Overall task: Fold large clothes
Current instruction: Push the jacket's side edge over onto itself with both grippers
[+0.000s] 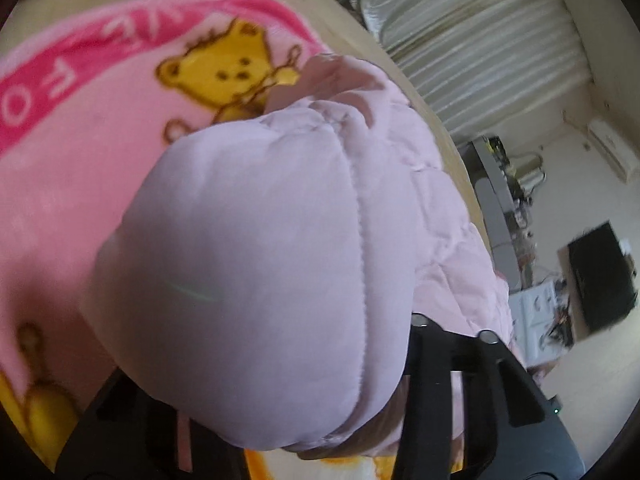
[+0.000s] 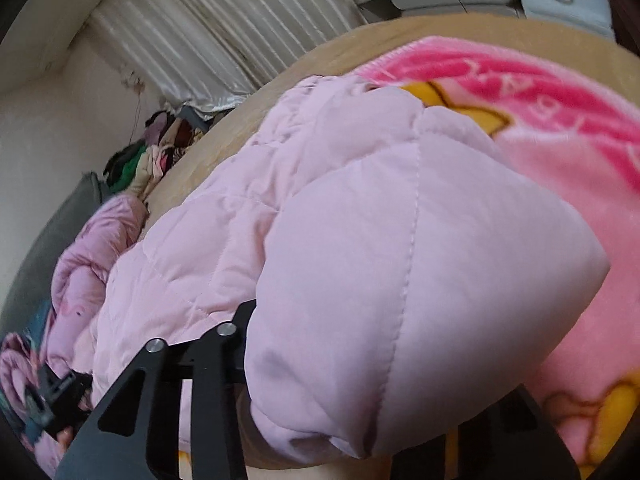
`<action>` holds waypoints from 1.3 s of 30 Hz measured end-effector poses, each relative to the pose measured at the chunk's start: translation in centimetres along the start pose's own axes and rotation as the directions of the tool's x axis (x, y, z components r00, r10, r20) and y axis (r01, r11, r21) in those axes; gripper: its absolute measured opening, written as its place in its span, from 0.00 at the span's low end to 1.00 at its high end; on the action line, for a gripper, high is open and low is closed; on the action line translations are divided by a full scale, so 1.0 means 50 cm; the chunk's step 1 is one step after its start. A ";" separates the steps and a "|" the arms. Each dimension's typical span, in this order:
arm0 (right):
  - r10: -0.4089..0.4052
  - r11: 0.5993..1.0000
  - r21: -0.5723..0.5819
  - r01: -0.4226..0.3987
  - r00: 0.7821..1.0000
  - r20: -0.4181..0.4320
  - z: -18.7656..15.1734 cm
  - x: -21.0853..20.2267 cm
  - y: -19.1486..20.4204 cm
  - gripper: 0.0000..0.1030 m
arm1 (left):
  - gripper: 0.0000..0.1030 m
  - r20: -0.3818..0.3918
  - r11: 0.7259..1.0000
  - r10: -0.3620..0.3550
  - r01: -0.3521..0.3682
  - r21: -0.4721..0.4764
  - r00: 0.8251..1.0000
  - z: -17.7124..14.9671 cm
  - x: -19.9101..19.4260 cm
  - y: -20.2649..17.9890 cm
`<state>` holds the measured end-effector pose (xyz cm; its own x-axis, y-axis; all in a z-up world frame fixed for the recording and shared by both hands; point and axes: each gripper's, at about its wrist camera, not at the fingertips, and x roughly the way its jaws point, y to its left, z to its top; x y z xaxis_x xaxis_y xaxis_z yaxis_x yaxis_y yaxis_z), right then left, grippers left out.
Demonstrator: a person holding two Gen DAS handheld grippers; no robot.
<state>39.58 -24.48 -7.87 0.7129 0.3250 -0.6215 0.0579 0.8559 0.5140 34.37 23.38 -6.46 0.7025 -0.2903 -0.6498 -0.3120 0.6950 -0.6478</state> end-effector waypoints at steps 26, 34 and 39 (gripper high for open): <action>0.095 0.938 -0.342 -0.058 0.991 0.091 -0.152 -0.333 0.055 0.27 | 0.24 0.116 0.958 0.085 -0.113 0.265 0.990 -0.168 -0.290 -0.027; 0.068 0.952 -0.301 -0.053 0.997 0.040 -0.218 -0.359 0.010 0.27 | 0.24 0.109 0.944 0.107 -0.135 0.300 0.988 -0.218 -0.310 0.002; 0.037 0.964 -0.265 -0.031 0.999 0.020 -0.247 -0.352 0.000 0.28 | 0.25 0.109 0.938 0.119 -0.148 0.313 0.987 -0.249 -0.311 0.023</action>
<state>18.40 -25.22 -4.21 0.7285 0.3486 -0.5897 -0.1515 0.9215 0.3575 15.11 20.53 -2.04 0.7258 -0.1320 -0.6751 -0.1964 0.9008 -0.3872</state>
